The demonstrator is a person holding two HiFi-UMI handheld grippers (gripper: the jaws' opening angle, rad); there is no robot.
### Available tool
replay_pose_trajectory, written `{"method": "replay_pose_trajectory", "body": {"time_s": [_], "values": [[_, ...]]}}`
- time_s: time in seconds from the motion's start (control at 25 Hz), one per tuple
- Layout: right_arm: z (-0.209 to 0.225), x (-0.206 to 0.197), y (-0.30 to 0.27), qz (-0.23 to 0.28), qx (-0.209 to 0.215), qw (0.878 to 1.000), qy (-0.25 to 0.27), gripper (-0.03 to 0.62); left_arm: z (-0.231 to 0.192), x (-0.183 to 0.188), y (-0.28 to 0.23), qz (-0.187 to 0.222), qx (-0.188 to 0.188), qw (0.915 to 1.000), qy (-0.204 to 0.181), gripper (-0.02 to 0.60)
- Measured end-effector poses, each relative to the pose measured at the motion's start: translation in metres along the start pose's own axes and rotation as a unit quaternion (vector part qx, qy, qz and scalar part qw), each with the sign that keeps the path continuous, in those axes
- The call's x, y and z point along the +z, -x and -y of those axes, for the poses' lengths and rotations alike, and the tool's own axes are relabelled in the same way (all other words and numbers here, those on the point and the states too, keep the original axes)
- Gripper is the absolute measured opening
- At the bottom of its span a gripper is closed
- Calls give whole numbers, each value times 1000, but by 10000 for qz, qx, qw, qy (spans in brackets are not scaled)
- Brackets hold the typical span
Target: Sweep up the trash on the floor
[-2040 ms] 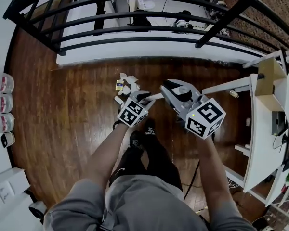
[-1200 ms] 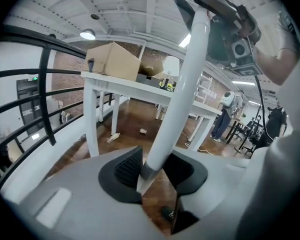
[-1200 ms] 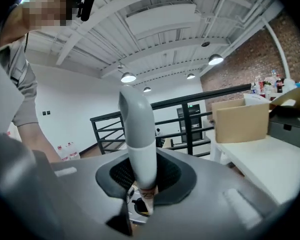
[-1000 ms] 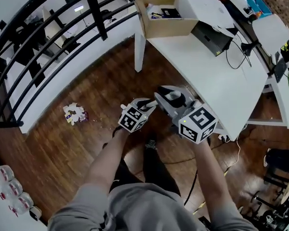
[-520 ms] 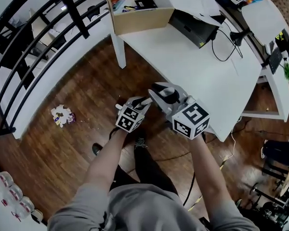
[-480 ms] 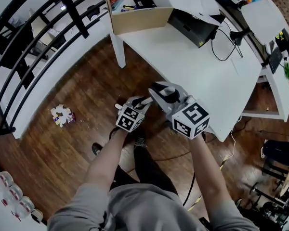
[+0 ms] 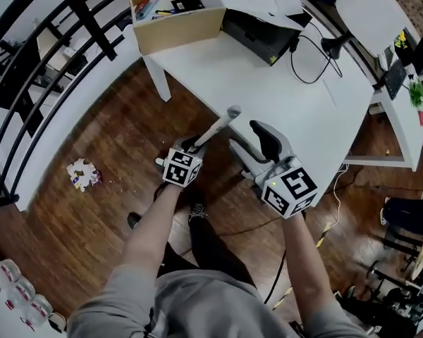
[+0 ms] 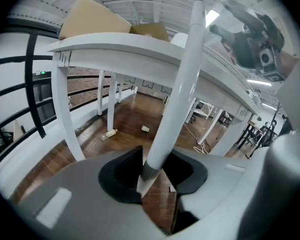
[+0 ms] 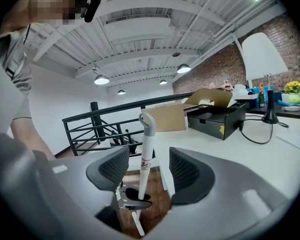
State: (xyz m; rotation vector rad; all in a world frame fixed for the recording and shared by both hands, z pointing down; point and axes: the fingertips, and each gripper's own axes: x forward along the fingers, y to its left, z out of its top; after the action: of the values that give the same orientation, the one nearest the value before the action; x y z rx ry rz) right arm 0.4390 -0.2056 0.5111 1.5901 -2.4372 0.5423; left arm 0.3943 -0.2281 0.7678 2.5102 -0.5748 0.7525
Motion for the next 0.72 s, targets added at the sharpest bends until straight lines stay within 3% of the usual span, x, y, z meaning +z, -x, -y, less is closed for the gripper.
{"method": "replay_pose_trajectory", "body": {"time_s": [0.24,0.4,0.56,0.64,0.72], "values": [[13,-12,39,-150,-191,9996,-135,211,5,3,-18,-48,60,10000,39,119],[14,-14,51,-186,-349,9991,-163,160,5,2,-22,-78,193,9998,57,124],[13,-18,58,-265,-440,9986,-139,67,5,-1,-22,-150,178,9996,153,137],[13,-20,59,-300,-480,9983,-133,0,10,1,-21,-187,26,9997,140,183],[11,-22,59,-344,-449,9983,-167,0,15,4,-16,-185,-52,9998,72,210]]}}
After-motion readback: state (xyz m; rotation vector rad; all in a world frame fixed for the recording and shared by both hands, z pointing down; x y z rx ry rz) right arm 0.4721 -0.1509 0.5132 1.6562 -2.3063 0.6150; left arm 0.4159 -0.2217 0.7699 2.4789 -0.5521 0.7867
